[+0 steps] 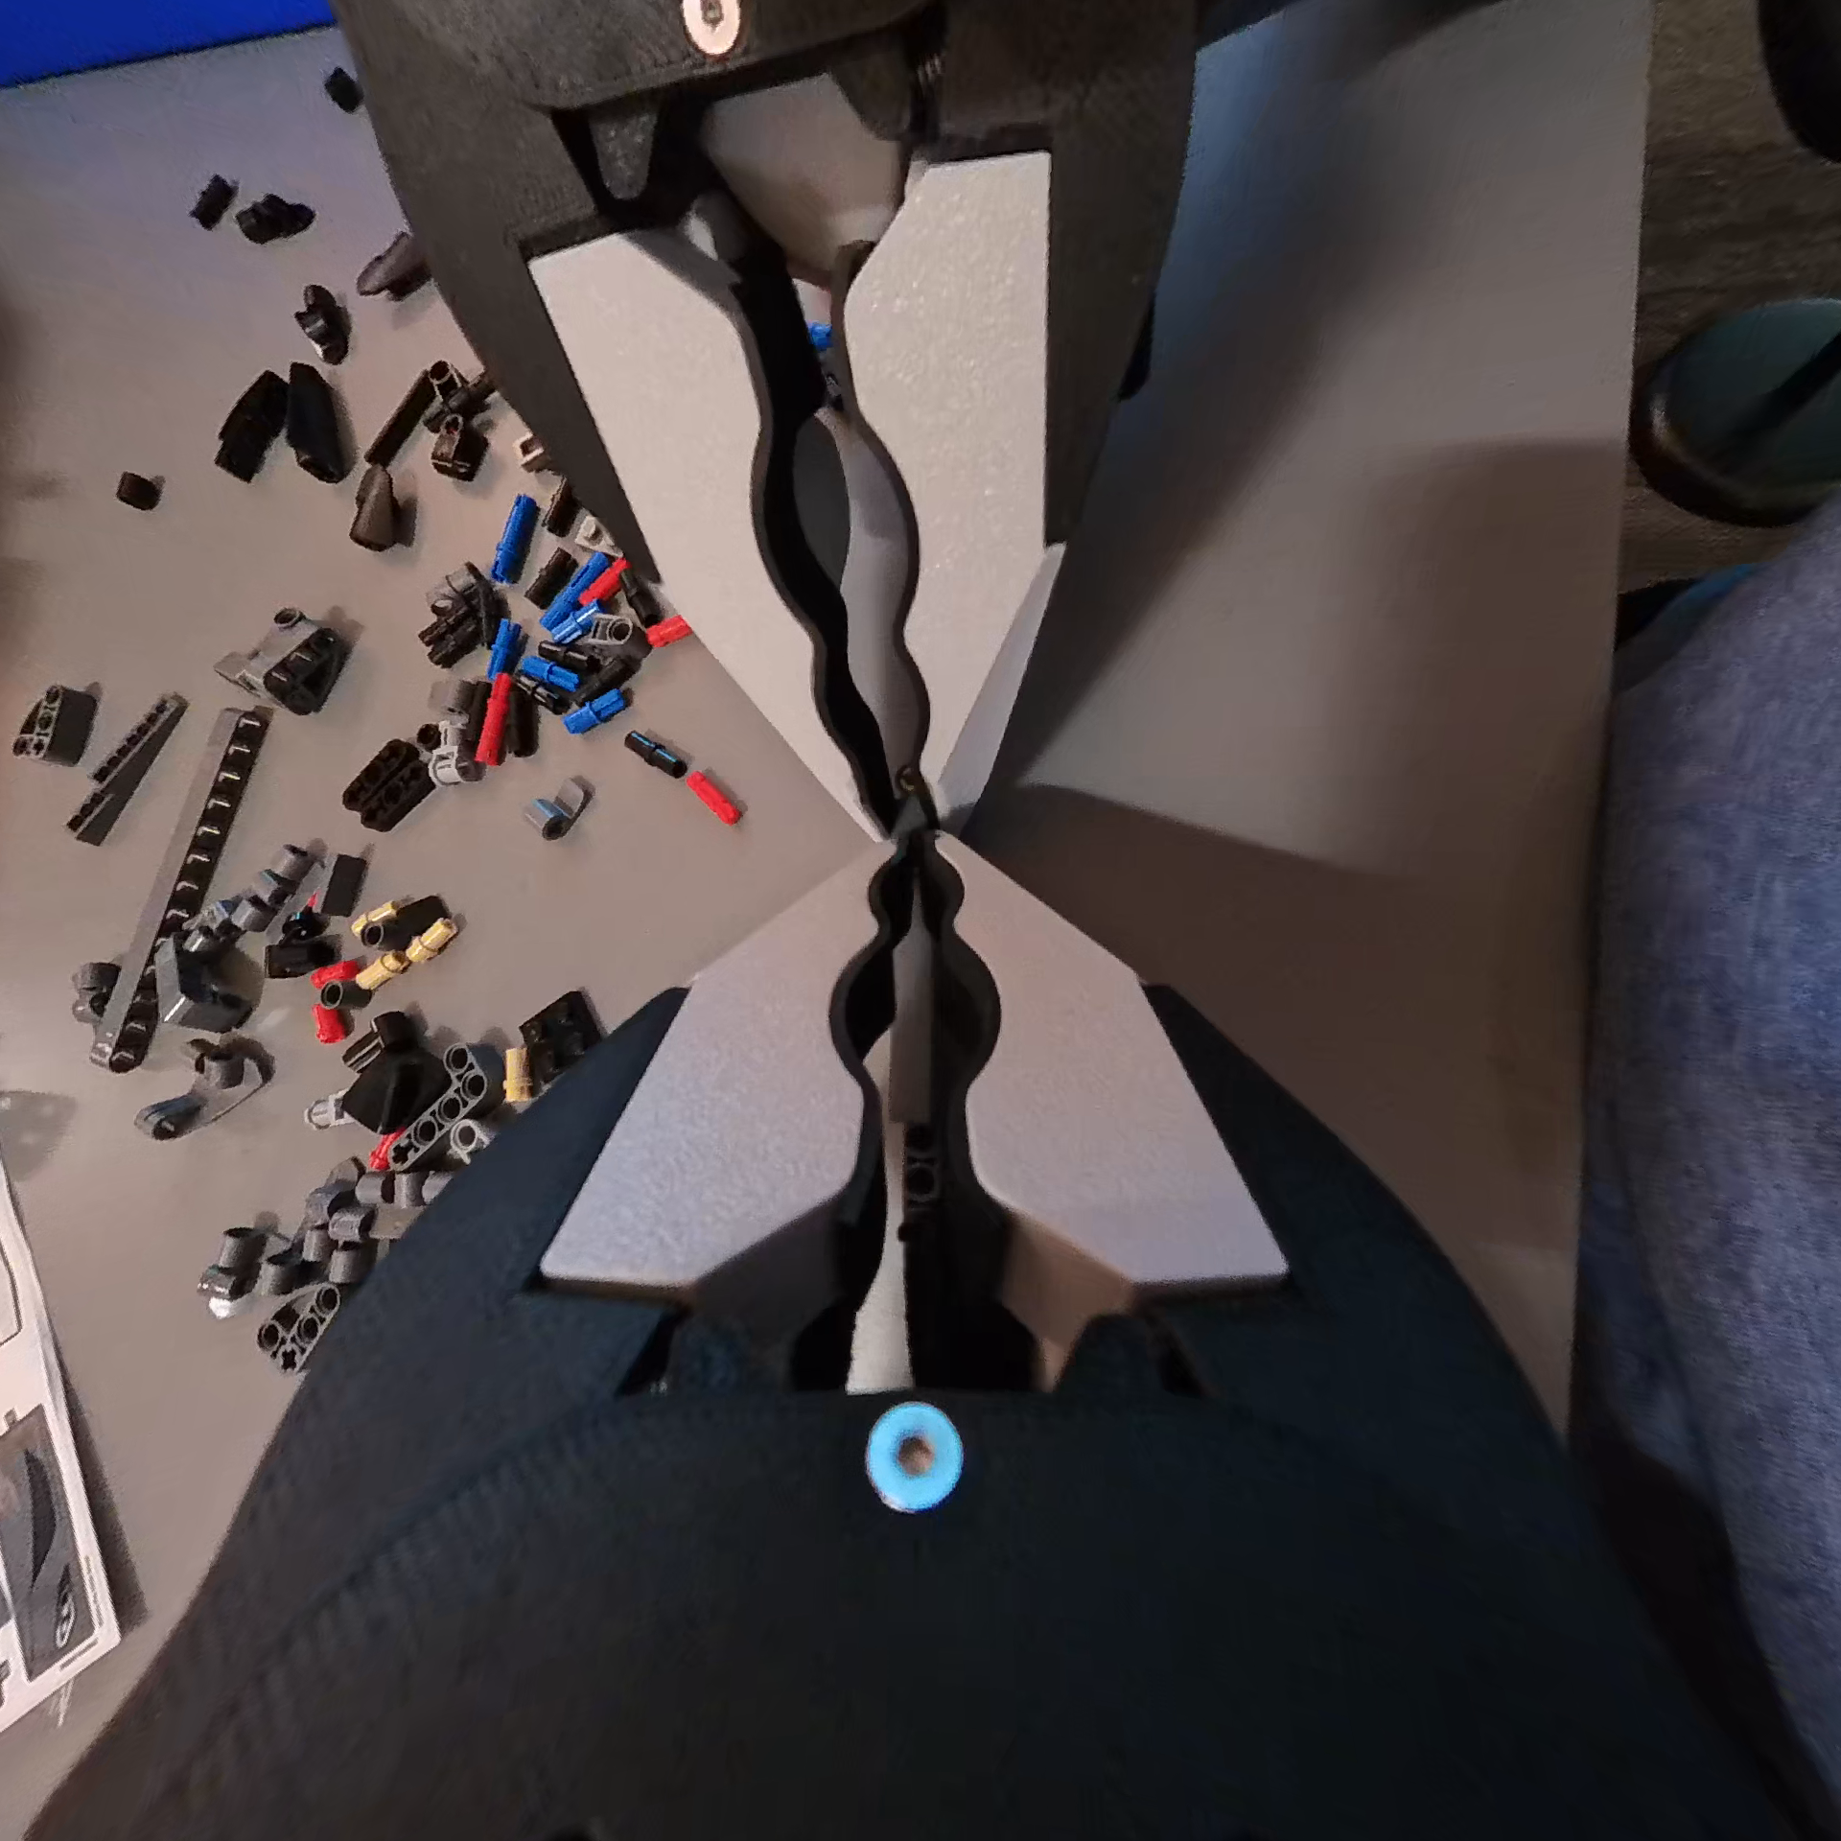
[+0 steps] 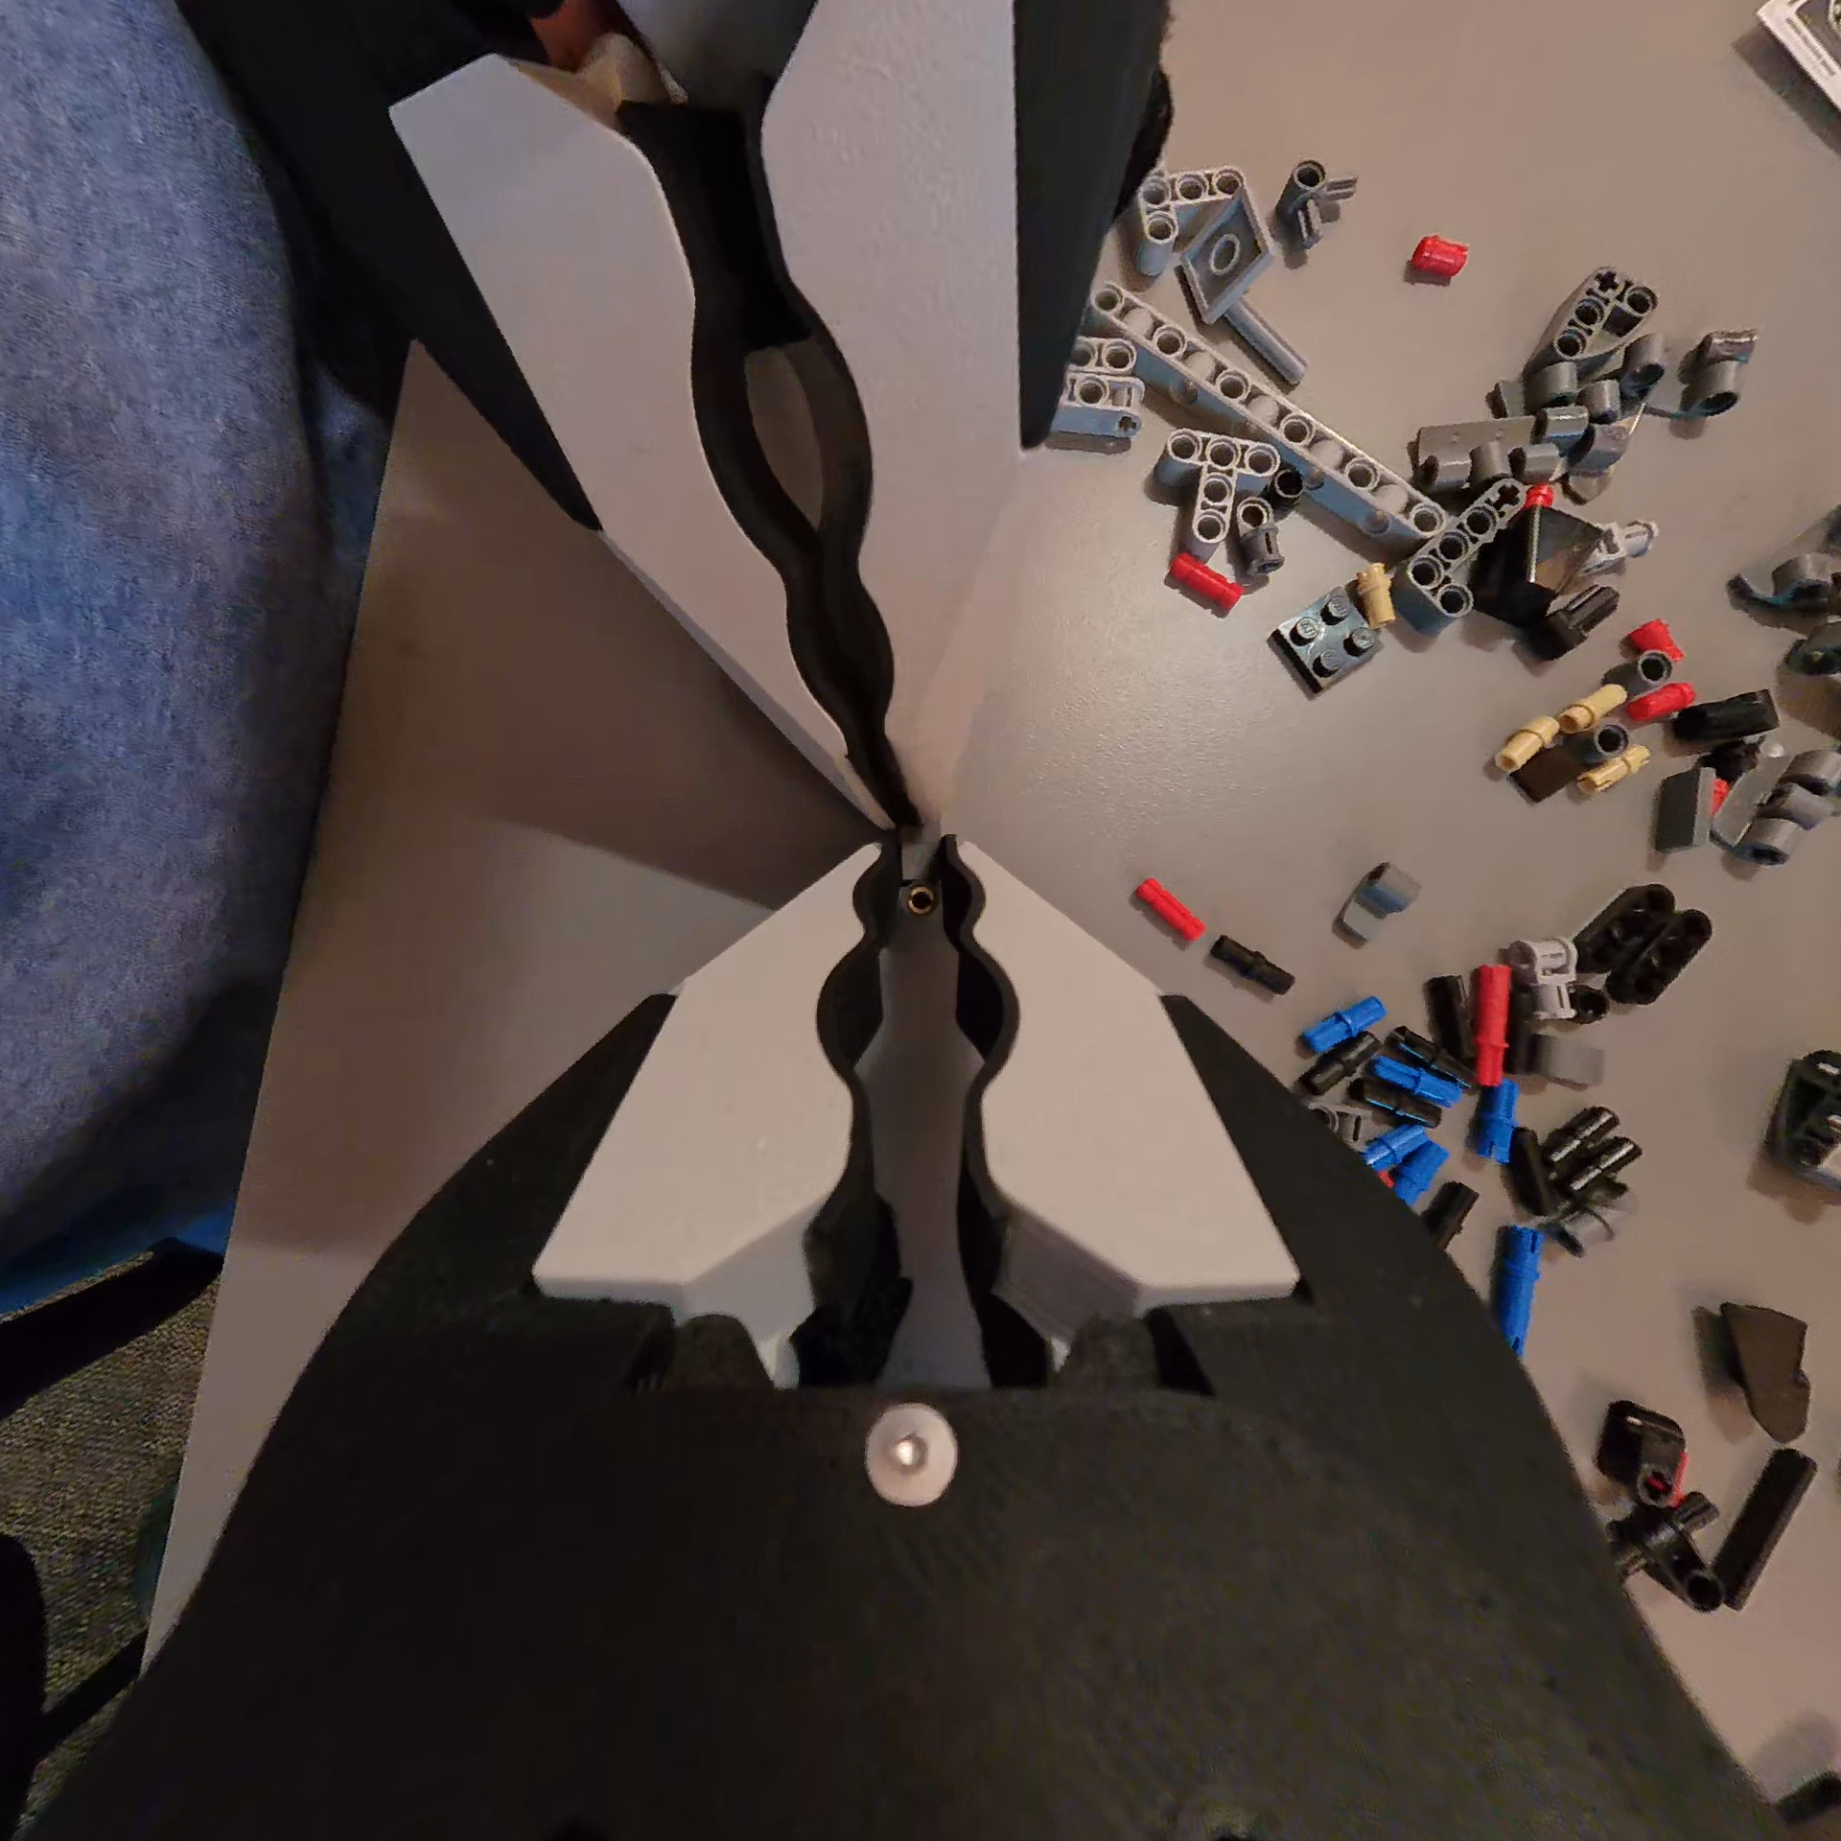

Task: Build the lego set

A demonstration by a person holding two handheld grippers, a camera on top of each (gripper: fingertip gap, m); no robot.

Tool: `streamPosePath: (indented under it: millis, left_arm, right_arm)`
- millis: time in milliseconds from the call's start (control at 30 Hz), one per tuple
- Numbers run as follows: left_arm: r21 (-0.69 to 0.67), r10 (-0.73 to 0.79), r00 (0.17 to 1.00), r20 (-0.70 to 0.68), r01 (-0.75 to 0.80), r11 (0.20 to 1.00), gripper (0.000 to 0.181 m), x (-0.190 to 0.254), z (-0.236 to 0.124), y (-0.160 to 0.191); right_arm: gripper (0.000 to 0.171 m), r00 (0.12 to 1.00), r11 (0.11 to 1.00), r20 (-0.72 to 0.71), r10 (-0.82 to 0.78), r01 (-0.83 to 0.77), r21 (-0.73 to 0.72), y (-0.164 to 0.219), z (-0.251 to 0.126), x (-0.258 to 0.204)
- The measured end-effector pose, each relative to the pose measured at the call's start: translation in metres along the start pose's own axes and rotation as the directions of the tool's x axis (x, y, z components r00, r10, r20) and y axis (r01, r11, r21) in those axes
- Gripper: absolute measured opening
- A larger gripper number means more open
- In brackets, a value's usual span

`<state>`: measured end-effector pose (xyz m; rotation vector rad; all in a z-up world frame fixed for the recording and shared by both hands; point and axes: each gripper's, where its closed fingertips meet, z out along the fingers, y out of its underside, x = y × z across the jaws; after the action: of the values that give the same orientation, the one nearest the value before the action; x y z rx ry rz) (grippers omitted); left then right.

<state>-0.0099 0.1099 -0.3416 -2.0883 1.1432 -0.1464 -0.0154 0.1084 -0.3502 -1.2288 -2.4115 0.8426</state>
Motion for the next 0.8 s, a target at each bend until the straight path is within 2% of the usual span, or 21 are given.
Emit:
streamPosePath:
  millis: [667,800]
  left_arm:
    - [-0.017,0.179,0.974,0.136,-0.178,0.984,0.0,0.0036,-0.001,0.0014]
    - [-0.001,0.199,0.971,0.132,-0.201,0.98,0.0,0.0037,-0.0009,0.0012]
  right_arm:
    - [0.006,0.995,0.997,-0.065,-0.076,0.074,-0.034,0.0,0.0006,-0.0019]
    - [0.006,0.998,0.999,-0.053,-0.04,0.039,-0.024,0.0003,0.0008,-0.0024]
